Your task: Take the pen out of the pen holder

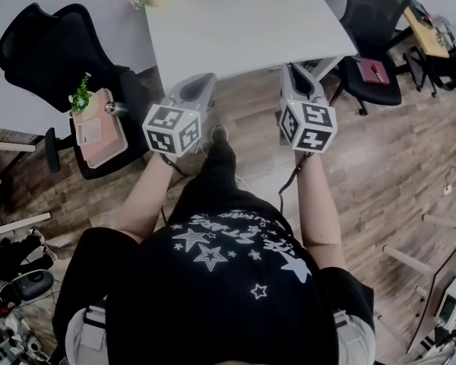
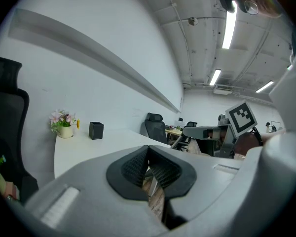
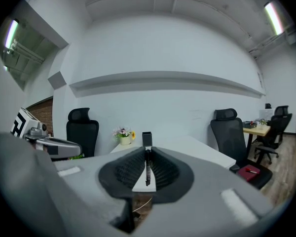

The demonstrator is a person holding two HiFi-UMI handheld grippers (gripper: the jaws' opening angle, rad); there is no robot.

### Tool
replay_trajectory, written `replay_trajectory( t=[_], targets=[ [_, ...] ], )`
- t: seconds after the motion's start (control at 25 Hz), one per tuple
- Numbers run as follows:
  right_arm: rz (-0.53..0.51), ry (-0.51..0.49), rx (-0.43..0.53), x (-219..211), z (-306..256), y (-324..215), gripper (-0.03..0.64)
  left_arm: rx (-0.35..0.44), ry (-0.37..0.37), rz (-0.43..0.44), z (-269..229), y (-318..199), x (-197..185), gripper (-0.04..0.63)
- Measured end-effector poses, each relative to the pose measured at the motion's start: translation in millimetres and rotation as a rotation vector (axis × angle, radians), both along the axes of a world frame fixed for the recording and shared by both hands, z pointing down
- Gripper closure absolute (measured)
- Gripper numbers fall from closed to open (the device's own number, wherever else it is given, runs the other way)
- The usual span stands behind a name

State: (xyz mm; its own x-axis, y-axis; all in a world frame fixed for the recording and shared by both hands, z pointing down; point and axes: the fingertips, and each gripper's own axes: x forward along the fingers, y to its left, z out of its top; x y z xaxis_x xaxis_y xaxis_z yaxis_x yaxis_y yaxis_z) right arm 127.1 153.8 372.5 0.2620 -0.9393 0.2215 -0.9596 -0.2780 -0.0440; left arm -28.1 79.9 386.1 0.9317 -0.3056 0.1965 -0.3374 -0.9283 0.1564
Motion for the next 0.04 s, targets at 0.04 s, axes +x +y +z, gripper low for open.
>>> replay_trajectory(
  t=[0.04],
  targets=[
    [0.002, -0.002, 0.004, -3.1, -0.2, 4.5, 0.58, -0.001, -0.001, -0.002, 0.5, 3.0, -4.0, 0.584]
  ],
)
